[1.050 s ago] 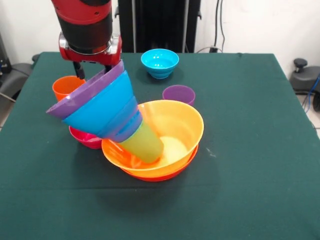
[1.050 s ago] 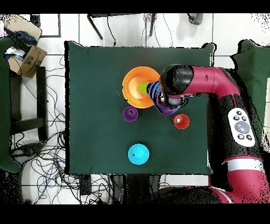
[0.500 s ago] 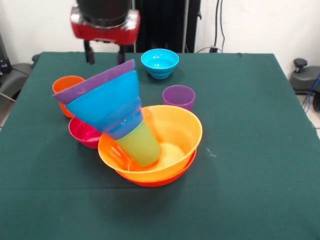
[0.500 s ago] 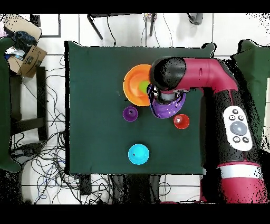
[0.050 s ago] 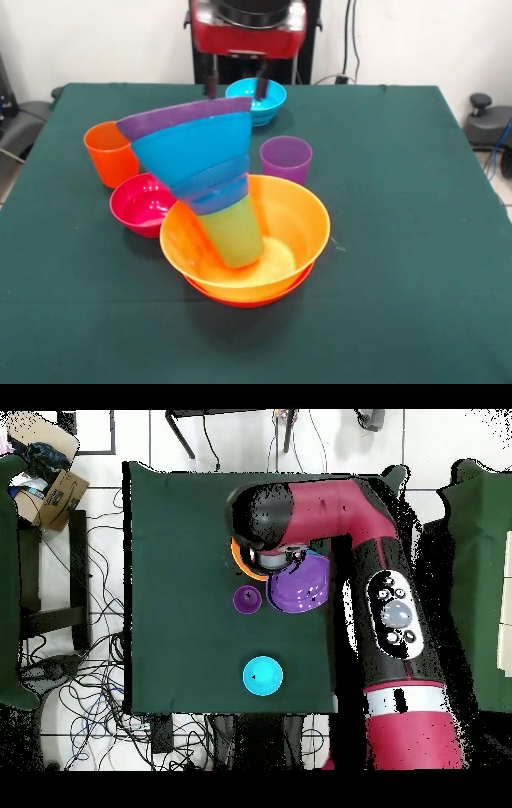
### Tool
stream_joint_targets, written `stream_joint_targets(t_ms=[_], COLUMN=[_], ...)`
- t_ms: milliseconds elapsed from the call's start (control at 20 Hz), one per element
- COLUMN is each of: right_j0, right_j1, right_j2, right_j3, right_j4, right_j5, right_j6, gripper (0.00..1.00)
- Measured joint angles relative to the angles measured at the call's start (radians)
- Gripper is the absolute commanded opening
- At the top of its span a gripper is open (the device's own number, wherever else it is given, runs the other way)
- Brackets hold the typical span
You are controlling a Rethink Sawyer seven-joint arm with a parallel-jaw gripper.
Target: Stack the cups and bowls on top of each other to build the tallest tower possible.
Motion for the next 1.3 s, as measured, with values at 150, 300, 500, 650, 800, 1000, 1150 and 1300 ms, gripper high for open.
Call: stream_joint_targets(t_ms=[150, 300, 500, 650, 800, 1000, 1150, 1300], right_j0=[0.025, 0.062, 0.102, 0.12, 0.136, 0.146, 0.147, 0.15], right_j1=[0.006, 0.03, 0.069, 0.092, 0.12, 0.165, 0.206, 0.25], right_j2=[-0.002, -0.012, -0.03, -0.042, -0.058, -0.084, -0.102, -0.128], right_j3=[-0.001, -0.009, -0.015, -0.02, -0.034, -0.058, -0.08, -0.104], right_j4=[0.0, -0.001, -0.004, -0.005, -0.005, -0.005, -0.005, -0.004], right_j5=[-0.018, -0.059, -0.138, -0.18, -0.216, -0.263, -0.295, -0.319], right_j6=[0.0, 0.0, 0.0, 0.002, 0.002, 0.004, 0.004, 0.005], gripper=[1.0, 1.0, 1.0, 1.0, 1.0, 1.0, 1.0, 1.0])
